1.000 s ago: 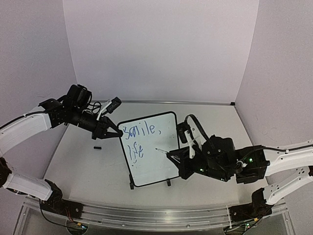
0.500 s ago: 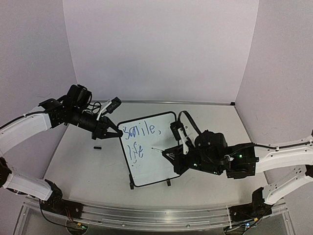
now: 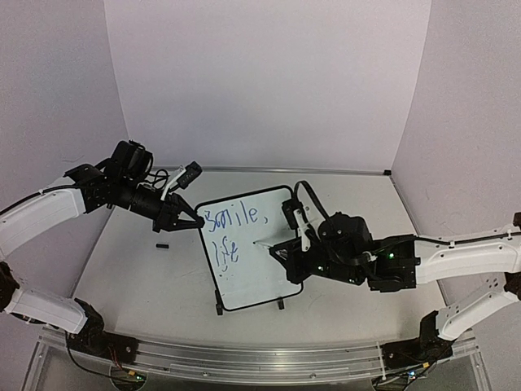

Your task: Write a sentence on the whiteboard

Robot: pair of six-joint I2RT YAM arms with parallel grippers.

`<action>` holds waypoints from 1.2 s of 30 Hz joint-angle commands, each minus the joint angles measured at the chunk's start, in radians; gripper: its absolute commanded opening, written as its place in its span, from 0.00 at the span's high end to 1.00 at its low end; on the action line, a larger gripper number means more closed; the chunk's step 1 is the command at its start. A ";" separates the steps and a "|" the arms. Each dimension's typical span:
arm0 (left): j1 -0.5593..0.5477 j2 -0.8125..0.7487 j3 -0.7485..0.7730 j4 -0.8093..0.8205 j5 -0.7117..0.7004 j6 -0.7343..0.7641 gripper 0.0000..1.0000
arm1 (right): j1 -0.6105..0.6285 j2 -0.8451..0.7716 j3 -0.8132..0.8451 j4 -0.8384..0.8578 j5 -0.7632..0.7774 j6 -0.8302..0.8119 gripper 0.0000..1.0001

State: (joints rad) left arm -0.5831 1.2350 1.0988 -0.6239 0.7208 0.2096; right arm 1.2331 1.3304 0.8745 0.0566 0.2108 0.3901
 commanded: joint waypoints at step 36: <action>0.016 -0.007 0.009 0.022 -0.067 0.024 1.00 | -0.015 0.006 -0.021 -0.030 0.018 0.053 1.00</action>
State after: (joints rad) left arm -0.5804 1.2350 1.0991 -0.6270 0.7188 0.2089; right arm 1.2240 1.3757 0.8524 0.0390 0.1728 0.4382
